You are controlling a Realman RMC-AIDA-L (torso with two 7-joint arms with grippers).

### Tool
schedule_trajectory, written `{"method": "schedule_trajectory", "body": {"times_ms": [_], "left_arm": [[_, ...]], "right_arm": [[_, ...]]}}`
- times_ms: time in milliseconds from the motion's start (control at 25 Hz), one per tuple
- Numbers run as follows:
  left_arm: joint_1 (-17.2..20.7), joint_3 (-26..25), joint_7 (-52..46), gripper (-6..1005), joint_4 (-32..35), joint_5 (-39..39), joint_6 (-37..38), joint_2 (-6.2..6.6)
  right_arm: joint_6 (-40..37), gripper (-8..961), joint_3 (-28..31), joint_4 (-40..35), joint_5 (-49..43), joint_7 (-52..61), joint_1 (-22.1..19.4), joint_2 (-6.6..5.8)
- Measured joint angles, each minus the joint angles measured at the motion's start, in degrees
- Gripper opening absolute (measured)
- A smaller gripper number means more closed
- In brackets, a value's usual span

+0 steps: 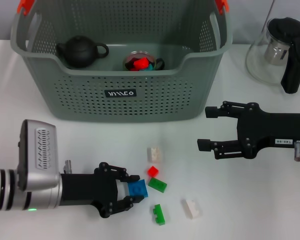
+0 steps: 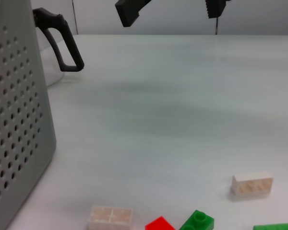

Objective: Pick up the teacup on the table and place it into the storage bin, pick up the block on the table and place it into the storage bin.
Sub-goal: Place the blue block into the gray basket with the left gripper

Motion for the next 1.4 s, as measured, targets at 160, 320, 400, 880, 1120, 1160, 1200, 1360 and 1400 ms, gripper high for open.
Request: {"method": "schedule_trajectory", "body": {"times_ms": [160, 320, 400, 880, 1120, 1160, 1200, 1360, 1400], "left_arm": [[0.8, -2.79, -3.4, 433, 4.9, -1.18, 8.11, 0.12], [-0.07, -10.9, -10.11, 441, 11.93, -4.49, 23.68, 1.47], [-1.88, -14.78, -14.28, 446, 14.05, -7.01, 29.89, 2.92], [-16.86, -15.1, -43.18, 472, 27.07, -15.69, 19.8, 7.77], [-21.86, -0.31, -51.43, 486, 26.75, -7.84, 1.83, 9.33], [-22.34, 1.99, -52.9, 488, 26.67, -5.41, -1.49, 8.98], [-22.6, 3.45, -54.17, 490, 26.67, -3.86, -3.88, 8.54], [-22.29, 7.47, -60.18, 499, 27.76, 2.06, -13.03, 5.82], [-22.03, 8.03, -60.98, 501, 27.91, 3.51, -14.87, 5.19]], "right_arm": [[0.01, 911, 0.0, 0.0, 0.0, 0.11, -0.02, -0.01], [-0.03, 911, 0.0, 0.01, 0.0, 0.15, 0.16, 0.0], [-0.05, 911, -0.01, 0.0, 0.0, 0.09, 0.25, 0.01], [-0.57, 910, -0.02, 0.0, -0.14, 0.19, 0.28, 0.29], [-0.71, 910, -0.22, 0.0, -0.04, 0.19, 0.26, 0.26], [-0.73, 911, -0.24, 0.0, -0.04, 0.15, 0.27, 0.26], [-0.73, 911, -0.24, 0.0, -0.04, 0.15, 0.27, 0.26], [-1.17, 911, -0.07, 0.0, -0.02, 0.01, 0.22, 0.26], [-1.35, 911, -0.05, 0.0, -0.02, 0.0, 0.2, 0.26]]}}
